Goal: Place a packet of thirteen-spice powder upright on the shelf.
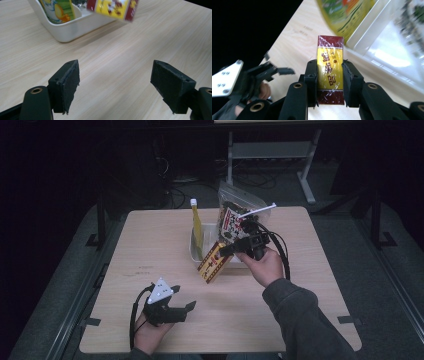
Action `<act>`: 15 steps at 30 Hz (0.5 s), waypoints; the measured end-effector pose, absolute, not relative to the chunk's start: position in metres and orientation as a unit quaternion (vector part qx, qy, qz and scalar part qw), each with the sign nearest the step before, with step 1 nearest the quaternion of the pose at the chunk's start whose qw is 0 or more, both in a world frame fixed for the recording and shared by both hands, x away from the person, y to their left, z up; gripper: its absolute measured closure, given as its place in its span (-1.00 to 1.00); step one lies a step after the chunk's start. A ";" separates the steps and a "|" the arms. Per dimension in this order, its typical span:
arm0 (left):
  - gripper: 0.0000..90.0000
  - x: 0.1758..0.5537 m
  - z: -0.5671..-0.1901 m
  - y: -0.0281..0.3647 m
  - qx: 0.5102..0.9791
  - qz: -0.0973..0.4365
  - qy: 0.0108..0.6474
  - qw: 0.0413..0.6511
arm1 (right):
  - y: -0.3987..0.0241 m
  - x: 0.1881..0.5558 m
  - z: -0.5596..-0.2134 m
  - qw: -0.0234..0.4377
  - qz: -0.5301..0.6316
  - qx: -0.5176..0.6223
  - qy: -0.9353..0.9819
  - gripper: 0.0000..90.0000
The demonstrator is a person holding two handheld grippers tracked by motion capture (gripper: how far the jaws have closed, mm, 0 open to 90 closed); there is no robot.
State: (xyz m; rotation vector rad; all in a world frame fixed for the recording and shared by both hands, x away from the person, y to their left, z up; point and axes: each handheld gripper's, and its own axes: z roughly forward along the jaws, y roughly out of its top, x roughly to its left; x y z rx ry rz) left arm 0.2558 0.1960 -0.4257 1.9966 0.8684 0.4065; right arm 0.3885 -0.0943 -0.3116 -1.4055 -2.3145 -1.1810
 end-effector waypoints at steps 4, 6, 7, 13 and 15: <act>-0.50 0.260 -0.429 0.207 0.801 0.161 0.366 0.446 | -0.094 0.399 -0.306 0.068 -0.390 -0.487 -0.779 0.52; -0.50 0.261 -0.428 0.210 0.798 0.159 0.372 0.447 | -0.093 0.404 -0.301 0.054 -0.387 -0.492 -0.778 0.52; -0.50 0.262 -0.428 0.213 0.796 0.160 0.373 0.448 | -0.093 0.406 -0.300 0.050 -0.387 -0.495 -0.776 0.52; -0.50 0.264 -0.429 0.221 0.789 0.158 0.384 0.453 | -0.086 0.419 -0.292 0.017 -0.376 -0.508 -0.775 0.52; -0.50 0.265 -0.429 0.223 0.787 0.157 0.387 0.455 | -0.082 0.424 -0.290 0.009 -0.373 -0.515 -0.772 0.52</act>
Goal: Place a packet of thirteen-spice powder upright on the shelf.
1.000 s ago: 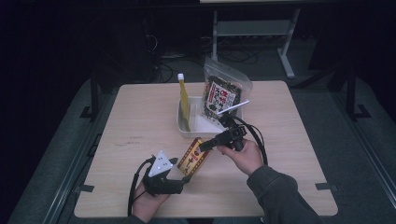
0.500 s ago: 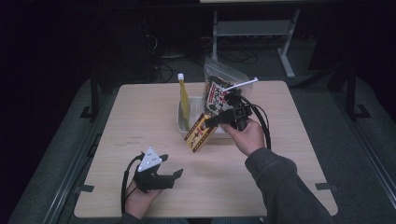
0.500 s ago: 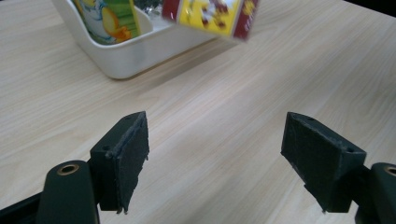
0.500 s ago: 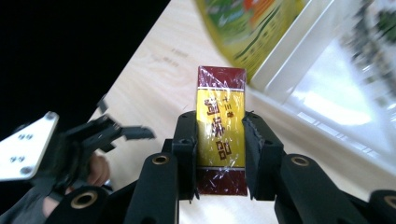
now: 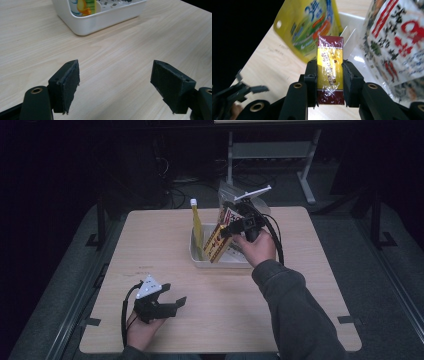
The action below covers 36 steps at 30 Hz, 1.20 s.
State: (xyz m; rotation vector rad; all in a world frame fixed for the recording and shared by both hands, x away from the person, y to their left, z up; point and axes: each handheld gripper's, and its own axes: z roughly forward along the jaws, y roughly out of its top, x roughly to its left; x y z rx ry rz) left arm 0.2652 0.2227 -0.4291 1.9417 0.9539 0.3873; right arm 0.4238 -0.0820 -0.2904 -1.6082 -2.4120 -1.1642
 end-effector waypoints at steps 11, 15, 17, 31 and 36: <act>-0.48 0.267 -0.430 0.231 0.779 0.160 0.399 0.457 | -0.060 0.450 -0.291 -0.017 -0.369 -0.560 -0.742 0.52; -0.48 0.267 -0.430 0.231 0.777 0.159 0.401 0.458 | -0.056 0.458 -0.297 -0.018 -0.360 -0.585 -0.726 0.52; -0.48 0.267 -0.429 0.232 0.773 0.155 0.404 0.463 | -0.054 0.460 -0.299 -0.020 -0.359 -0.595 -0.719 0.52; -0.47 0.269 -0.427 0.235 0.767 0.157 0.410 0.469 | -0.046 0.467 -0.311 -0.029 -0.361 -0.626 -0.691 0.51; -0.46 0.269 -0.427 0.234 0.769 0.156 0.406 0.468 | -0.045 0.467 -0.312 -0.028 -0.366 -0.629 -0.685 0.51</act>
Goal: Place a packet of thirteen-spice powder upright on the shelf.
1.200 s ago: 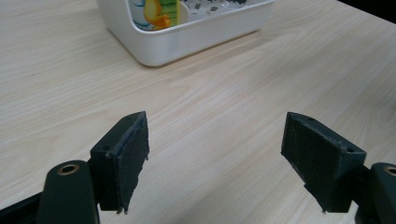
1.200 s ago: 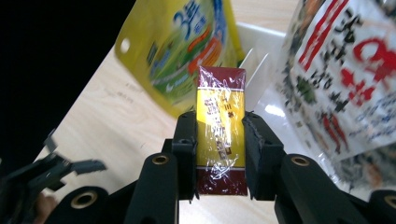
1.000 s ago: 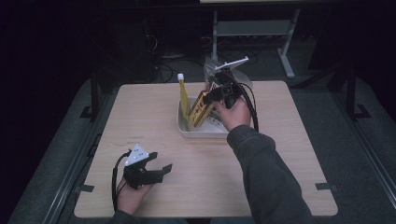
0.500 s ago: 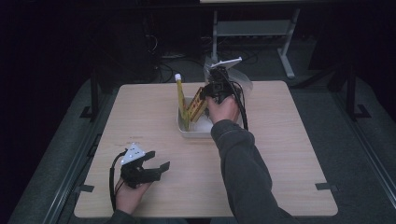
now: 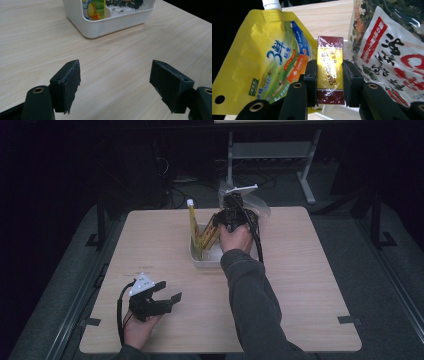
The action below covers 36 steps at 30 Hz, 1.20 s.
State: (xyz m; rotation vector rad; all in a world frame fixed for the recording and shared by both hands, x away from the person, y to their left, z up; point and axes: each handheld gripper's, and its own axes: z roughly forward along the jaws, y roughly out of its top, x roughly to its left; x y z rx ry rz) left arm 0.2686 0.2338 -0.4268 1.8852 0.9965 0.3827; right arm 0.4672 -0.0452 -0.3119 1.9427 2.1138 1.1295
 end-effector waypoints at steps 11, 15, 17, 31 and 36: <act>-0.46 0.268 -0.426 0.234 0.767 0.156 0.407 0.470 | -0.040 0.465 -0.318 0.041 0.359 0.628 0.689 0.50; -0.46 0.268 -0.426 0.236 0.767 0.155 0.408 0.471 | -0.039 0.462 -0.319 0.046 0.357 0.624 0.694 0.45; -0.46 0.268 -0.426 0.236 0.766 0.153 0.408 0.473 | -0.040 0.461 -0.320 0.042 0.359 0.622 0.695 0.42; -0.46 0.266 -0.425 0.232 0.770 0.153 0.402 0.471 | -0.034 0.454 -0.326 0.002 0.381 0.597 0.706 0.22; -0.46 0.267 -0.426 0.233 0.770 0.153 0.404 0.471 | -0.033 0.455 -0.327 -0.008 0.387 0.589 0.709 0.15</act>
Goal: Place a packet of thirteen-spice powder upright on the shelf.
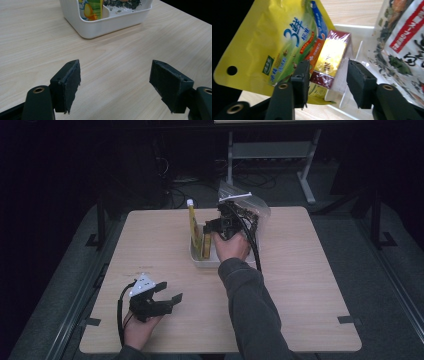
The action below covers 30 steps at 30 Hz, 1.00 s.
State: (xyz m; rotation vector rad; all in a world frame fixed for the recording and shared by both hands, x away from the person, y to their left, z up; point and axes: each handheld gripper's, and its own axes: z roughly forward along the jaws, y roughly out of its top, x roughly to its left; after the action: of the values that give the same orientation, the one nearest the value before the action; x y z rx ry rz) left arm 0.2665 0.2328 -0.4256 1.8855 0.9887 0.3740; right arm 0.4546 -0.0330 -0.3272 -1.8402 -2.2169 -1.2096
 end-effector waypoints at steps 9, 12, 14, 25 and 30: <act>-0.46 0.266 -0.426 0.231 0.774 0.155 0.399 0.466 | -0.039 0.447 -0.327 0.018 -0.401 -0.573 -0.715 0.05; -0.47 0.265 -0.427 0.231 0.775 0.154 0.400 0.465 | -0.044 0.443 -0.327 0.026 -0.408 -0.568 -0.714 0.02; -0.47 0.264 -0.427 0.231 0.775 0.155 0.399 0.465 | -0.048 0.440 -0.326 0.029 -0.412 -0.564 -0.716 0.00; -0.47 0.263 -0.427 0.232 0.776 0.157 0.400 0.461 | -0.066 0.425 -0.329 0.050 -0.432 -0.546 -0.716 -0.05; -0.49 0.263 -0.427 0.232 0.777 0.157 0.401 0.460 | -0.073 0.420 -0.334 0.060 -0.434 -0.542 -0.717 -0.06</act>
State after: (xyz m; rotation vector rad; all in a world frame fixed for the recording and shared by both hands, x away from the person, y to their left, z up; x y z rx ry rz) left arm 0.2634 0.2323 -0.4273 1.9117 0.9862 0.3856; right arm 0.4197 -0.0726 -0.3335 -1.6396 -2.1722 -1.3143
